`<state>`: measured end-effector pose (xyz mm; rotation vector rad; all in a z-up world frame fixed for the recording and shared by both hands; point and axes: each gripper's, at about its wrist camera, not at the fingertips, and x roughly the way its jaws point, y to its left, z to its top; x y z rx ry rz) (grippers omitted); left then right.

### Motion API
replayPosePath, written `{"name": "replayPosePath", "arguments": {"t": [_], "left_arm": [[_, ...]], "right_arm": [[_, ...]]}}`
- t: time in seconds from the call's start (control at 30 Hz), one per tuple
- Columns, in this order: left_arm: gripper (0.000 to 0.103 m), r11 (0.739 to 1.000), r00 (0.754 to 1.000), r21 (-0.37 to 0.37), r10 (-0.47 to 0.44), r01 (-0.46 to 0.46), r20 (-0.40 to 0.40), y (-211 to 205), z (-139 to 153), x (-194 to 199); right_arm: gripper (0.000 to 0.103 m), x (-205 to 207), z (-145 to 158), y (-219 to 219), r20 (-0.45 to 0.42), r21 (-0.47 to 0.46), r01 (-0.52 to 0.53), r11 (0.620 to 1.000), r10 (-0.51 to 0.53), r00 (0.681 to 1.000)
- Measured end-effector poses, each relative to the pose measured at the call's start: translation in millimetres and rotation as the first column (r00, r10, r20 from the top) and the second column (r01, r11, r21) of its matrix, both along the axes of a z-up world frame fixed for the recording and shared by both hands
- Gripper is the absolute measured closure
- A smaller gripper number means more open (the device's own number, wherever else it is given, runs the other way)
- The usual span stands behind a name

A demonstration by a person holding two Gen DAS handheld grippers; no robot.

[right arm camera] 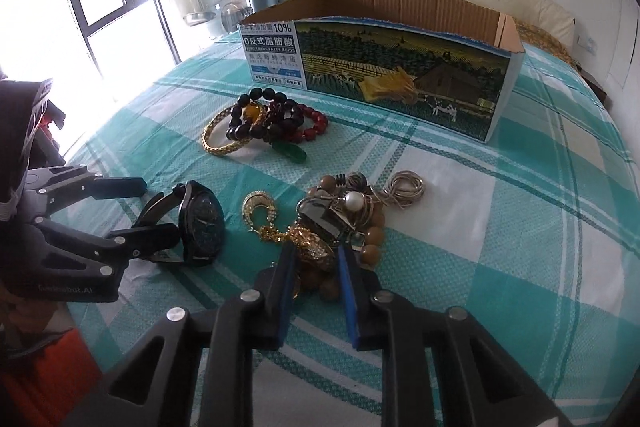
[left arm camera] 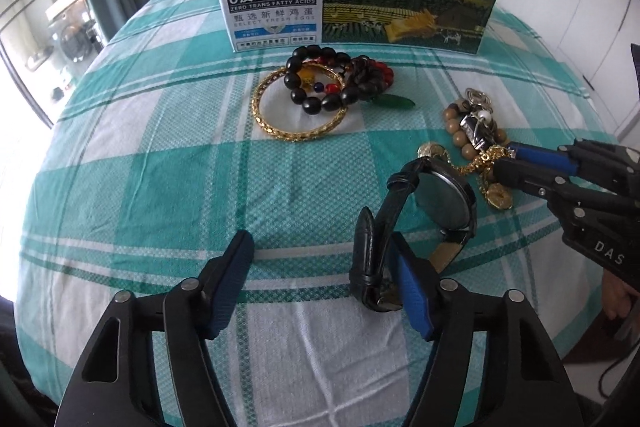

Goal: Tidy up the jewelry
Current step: 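Grasp the black wristwatch with left tool while right tool grasps a gold chain, then carry the watch and gold chain into the box and open both tools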

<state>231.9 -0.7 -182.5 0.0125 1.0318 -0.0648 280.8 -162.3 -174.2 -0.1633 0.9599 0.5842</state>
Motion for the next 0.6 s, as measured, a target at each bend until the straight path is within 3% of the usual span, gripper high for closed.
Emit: {"name": "replayPosePath", "arguments": {"t": [0.07, 0.1, 0.13, 0.17, 0.6], "left_arm": [[0.062, 1.0, 1.0, -0.003, -0.018, 0.018, 0.007, -3.7, 1.7, 0.6], [0.07, 1.0, 1.0, -0.011, -0.029, 0.029, 0.006, -5.2, 2.6, 1.3], [0.086, 0.999, 0.999, -0.022, -0.04, 0.04, 0.004, -6.5, 3.2, 1.5], [0.091, 0.998, 0.999, -0.031, -0.048, 0.048, -0.001, -7.4, 3.5, 1.7], [0.092, 0.992, 1.0, -0.122, -0.015, 0.014, -0.007, 4.9, 15.0, -3.0]], "right_arm": [[0.087, -0.9, 3.9, -2.1, 0.004, 0.019, 0.008, 1.0, -0.008, 1.0], [0.087, -0.8, 6.4, -4.0, 0.005, 0.029, 0.012, 1.0, -0.012, 1.0], [0.087, -1.6, 8.6, -5.1, 0.005, 0.037, 0.016, 0.999, -0.016, 1.0], [0.09, -2.0, 11.3, -6.5, 0.002, 0.046, 0.02, 0.999, -0.02, 1.0], [0.091, -7.1, 54.5, -41.1, -0.022, 0.2, 0.085, 0.976, -0.082, 0.996]]}}
